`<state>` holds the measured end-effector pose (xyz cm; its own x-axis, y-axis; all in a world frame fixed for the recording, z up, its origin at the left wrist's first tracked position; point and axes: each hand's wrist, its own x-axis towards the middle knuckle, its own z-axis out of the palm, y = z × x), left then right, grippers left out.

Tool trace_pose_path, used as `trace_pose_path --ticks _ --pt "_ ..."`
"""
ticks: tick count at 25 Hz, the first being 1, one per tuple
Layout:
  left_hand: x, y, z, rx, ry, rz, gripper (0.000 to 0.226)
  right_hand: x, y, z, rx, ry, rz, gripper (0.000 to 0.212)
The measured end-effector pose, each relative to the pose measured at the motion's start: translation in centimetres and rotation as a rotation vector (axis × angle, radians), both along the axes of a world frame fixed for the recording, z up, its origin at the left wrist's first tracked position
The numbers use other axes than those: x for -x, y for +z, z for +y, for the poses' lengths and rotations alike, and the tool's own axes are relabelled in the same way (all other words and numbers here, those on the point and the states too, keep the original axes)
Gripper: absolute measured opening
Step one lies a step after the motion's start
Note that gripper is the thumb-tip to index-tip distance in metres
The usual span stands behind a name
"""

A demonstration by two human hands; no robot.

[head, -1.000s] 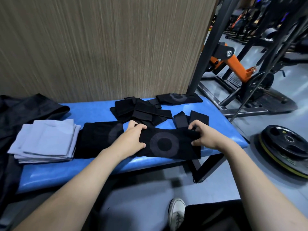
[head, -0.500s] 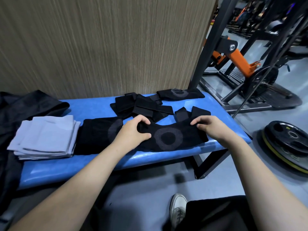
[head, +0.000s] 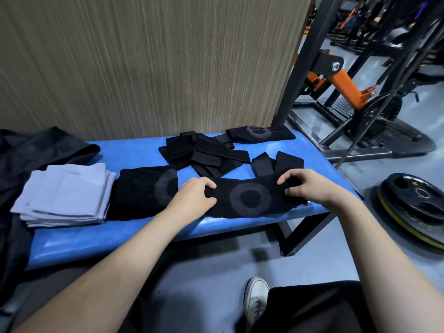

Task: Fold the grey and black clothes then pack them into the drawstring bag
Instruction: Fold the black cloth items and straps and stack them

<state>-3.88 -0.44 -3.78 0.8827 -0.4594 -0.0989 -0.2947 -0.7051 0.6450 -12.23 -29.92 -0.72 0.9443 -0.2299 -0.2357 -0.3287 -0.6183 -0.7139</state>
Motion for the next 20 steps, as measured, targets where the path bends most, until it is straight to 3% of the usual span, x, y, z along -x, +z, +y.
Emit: trace_pose_path --ticks 6,16,20 --pt "0.1 0.5 -0.1 0.067 -0.005 0.074 0.06 -1.3 1.4 3.6 0.001 0.075 -0.188 0.032" --pt "-0.1 0.3 0.2 0.152 0.014 0.14 0.066 -3.8 0.2 10.6 0.067 0.295 -0.121 0.04" --pt "0.1 0.7 -0.1 0.172 0.039 0.139 0.048 -4.0 -0.2 11.9 0.075 0.366 -0.142 0.045"
